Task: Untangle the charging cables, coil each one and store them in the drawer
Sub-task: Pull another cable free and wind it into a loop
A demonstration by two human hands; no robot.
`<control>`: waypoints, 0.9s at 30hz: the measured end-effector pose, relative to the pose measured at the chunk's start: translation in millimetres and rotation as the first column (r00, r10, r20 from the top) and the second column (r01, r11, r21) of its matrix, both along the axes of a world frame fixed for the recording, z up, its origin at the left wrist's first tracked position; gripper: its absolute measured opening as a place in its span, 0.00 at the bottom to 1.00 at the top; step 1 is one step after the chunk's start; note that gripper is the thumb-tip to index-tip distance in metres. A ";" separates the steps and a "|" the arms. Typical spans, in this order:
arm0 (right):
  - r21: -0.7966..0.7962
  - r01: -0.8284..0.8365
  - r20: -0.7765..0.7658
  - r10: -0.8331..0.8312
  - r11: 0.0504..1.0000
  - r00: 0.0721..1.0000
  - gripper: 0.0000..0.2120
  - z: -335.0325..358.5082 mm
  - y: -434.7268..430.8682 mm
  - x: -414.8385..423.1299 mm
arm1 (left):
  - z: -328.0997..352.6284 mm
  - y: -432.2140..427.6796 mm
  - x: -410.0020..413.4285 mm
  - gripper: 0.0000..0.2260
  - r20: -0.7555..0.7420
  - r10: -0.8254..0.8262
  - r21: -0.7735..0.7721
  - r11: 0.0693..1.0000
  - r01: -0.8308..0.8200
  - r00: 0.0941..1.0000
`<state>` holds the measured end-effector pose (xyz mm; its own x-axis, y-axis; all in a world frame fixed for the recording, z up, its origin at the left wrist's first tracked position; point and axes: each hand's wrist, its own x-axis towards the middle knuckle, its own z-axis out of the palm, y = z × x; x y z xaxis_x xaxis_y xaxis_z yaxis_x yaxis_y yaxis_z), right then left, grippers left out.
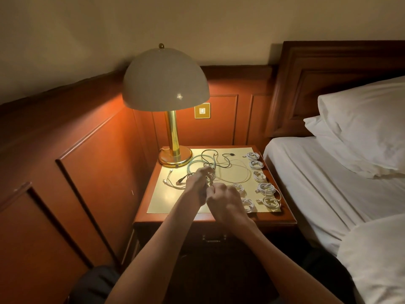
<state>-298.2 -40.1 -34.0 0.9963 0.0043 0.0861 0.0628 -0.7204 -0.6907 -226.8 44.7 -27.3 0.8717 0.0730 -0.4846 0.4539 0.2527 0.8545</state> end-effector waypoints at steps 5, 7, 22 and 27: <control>0.107 -0.002 -0.057 0.008 0.994 0.998 0.18 1.3 4.4 2.8 | 1.0 -2.1 2.8 0.04 0.023 -0.012 0.111 0.994 0.010 1.000; 0.129 -0.017 -0.067 0.026 0.991 0.997 0.20 -0.1 2.6 0.6 | 0.3 -5.1 4.1 0.04 0.028 -0.034 0.133 0.991 0.030 0.999; 0.523 0.064 -0.215 0.059 0.850 0.975 0.19 1.0 -11.0 9.3 | 0.5 -15.2 22.3 0.07 0.072 -0.160 0.166 0.975 0.147 0.984; 0.668 0.201 -0.317 0.030 0.716 0.948 0.18 0.9 -6.1 7.5 | 5.0 -23.0 27.8 0.10 0.114 -0.130 0.181 0.977 0.108 0.985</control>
